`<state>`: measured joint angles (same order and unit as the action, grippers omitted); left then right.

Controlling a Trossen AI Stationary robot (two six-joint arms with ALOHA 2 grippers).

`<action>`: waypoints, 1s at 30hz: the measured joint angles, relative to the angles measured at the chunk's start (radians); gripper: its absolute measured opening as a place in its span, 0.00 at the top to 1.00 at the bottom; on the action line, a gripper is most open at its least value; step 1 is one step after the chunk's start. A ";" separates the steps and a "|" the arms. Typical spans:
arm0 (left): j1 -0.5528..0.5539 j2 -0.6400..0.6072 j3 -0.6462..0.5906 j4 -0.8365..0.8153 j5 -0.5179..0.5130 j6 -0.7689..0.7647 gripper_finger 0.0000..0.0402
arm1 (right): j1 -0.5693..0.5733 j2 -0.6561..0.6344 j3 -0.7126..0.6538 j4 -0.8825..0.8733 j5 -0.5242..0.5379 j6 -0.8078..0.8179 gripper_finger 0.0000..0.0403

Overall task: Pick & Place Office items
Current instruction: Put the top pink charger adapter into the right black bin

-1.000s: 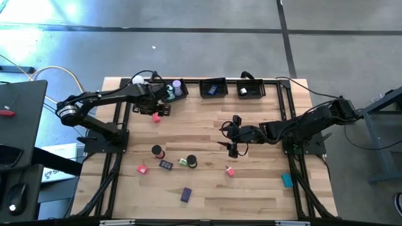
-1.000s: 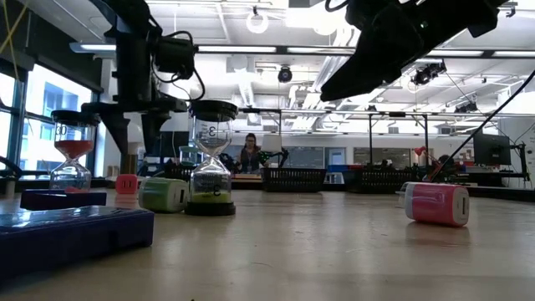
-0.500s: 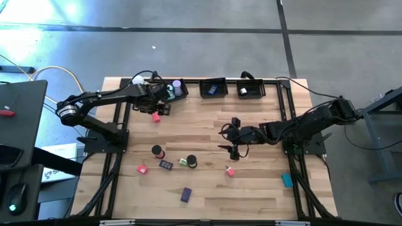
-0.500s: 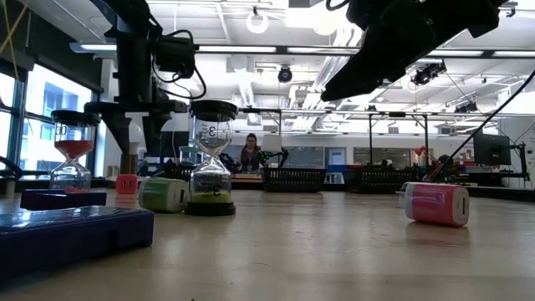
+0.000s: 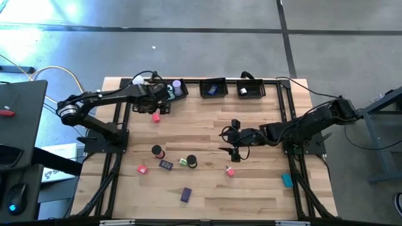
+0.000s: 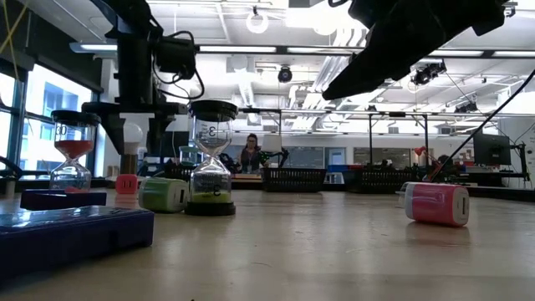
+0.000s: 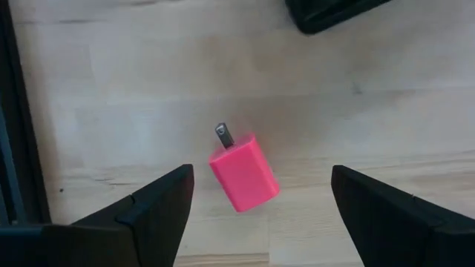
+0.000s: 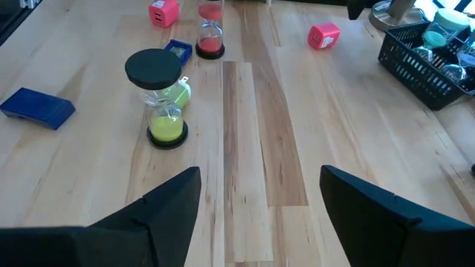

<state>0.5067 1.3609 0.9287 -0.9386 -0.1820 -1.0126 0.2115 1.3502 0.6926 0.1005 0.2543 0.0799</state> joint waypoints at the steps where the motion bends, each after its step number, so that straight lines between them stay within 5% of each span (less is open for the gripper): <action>1: 0.000 0.009 0.000 -0.002 0.002 0.000 0.23 | 0.000 0.000 0.000 -0.001 0.000 0.000 0.34; 14: -0.007 0.189 0.000 0.002 0.053 -0.080 0.23 | 0.014 0.000 0.000 -0.008 -0.002 -0.001 0.34; 30: 0.029 0.296 0.002 0.027 0.083 -0.004 0.23 | 0.038 0.000 0.000 -0.012 -0.003 -0.005 0.34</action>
<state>0.5354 1.6570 0.9306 -0.9115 -0.0994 -1.0167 0.2497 1.3502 0.6926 0.0882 0.2516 0.0750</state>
